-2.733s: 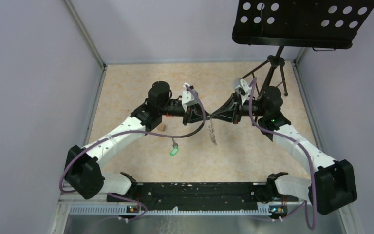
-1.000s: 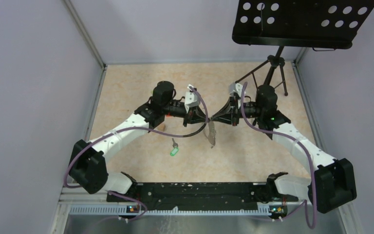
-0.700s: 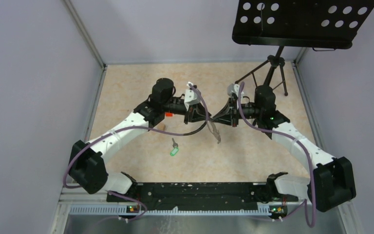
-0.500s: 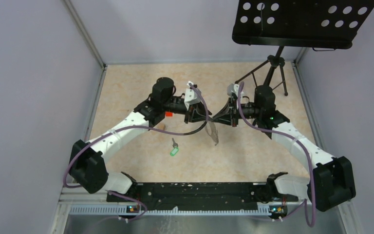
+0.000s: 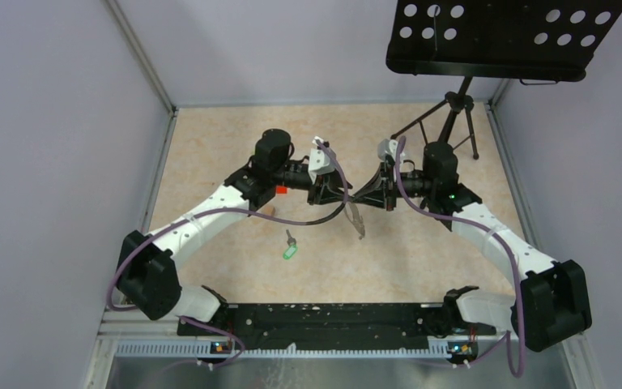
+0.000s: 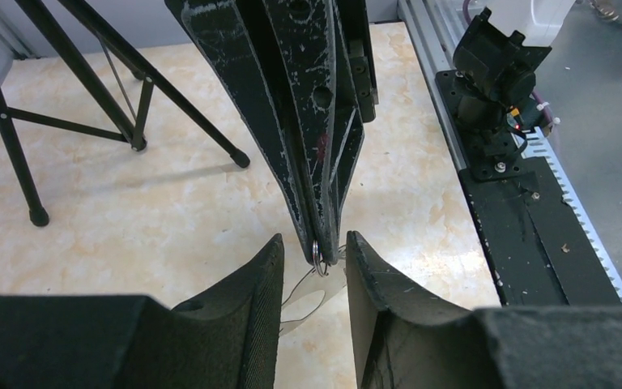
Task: Put the keys on the keyring
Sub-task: Adjust the keyring.
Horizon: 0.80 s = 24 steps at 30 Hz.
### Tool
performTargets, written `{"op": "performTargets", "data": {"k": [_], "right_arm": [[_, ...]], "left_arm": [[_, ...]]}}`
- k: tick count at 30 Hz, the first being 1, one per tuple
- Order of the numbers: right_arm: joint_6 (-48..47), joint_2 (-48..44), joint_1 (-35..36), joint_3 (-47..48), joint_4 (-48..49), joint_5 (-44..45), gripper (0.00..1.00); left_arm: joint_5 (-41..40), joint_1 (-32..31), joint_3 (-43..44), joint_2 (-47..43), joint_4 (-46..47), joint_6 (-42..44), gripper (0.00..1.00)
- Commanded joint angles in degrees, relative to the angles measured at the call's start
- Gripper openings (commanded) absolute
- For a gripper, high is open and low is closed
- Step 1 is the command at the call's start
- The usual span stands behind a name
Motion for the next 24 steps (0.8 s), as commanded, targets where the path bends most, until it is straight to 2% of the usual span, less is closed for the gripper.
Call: {"op": "performTargets", "data": {"k": [1, 16, 24], "right_arm": [[-0.5, -0.5, 0.5, 1.7, 2.3, -1.3, 0.0], [-0.5, -0.5, 0.5, 1.7, 2.5, -1.4, 0.0], [-0.8, -0.4, 0.5, 1.6, 2.3, -1.4, 0.0]], "left_arm": [[1.1, -0.2, -1.0, 1.0, 0.4, 0.9, 0.37], [1.7, -0.2, -2.4, 1.5, 0.4, 1.1, 0.26], [2.3, -0.2, -2.4, 2.2, 0.9, 0.8, 0.12]]}}
